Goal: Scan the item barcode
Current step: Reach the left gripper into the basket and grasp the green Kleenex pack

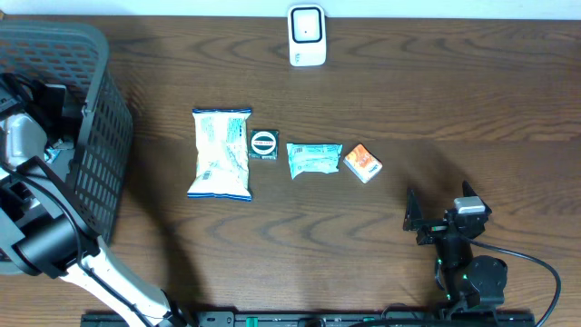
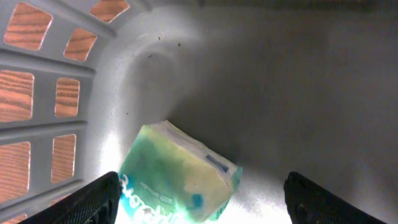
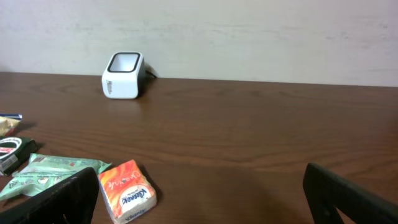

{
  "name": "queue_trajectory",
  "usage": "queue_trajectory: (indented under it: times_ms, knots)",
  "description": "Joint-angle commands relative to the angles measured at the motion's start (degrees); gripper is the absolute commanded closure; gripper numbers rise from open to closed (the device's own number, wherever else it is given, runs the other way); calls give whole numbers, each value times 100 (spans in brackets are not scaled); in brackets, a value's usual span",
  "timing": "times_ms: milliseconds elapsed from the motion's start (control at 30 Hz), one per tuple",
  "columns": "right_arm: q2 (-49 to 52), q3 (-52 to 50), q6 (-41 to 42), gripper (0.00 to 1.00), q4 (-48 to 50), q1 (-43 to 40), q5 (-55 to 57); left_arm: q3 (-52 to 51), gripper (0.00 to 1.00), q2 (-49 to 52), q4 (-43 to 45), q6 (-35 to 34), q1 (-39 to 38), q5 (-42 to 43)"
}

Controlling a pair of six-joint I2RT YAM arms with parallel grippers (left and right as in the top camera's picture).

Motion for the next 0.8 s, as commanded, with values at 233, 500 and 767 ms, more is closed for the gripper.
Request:
queue_trajectory:
  times_ms: [233,500,767]
  knots:
    - [-24,-7,-24,1,-22,44,-22,-245,29,103,-48,61,22,35]
    - [-24,-7,-24,1,-22,44,-22,-396,47,114,-48,61,22,35]
    - [-24,-7,-24,1,-22,44,-22,-396,92,79,-70,13,20,33]
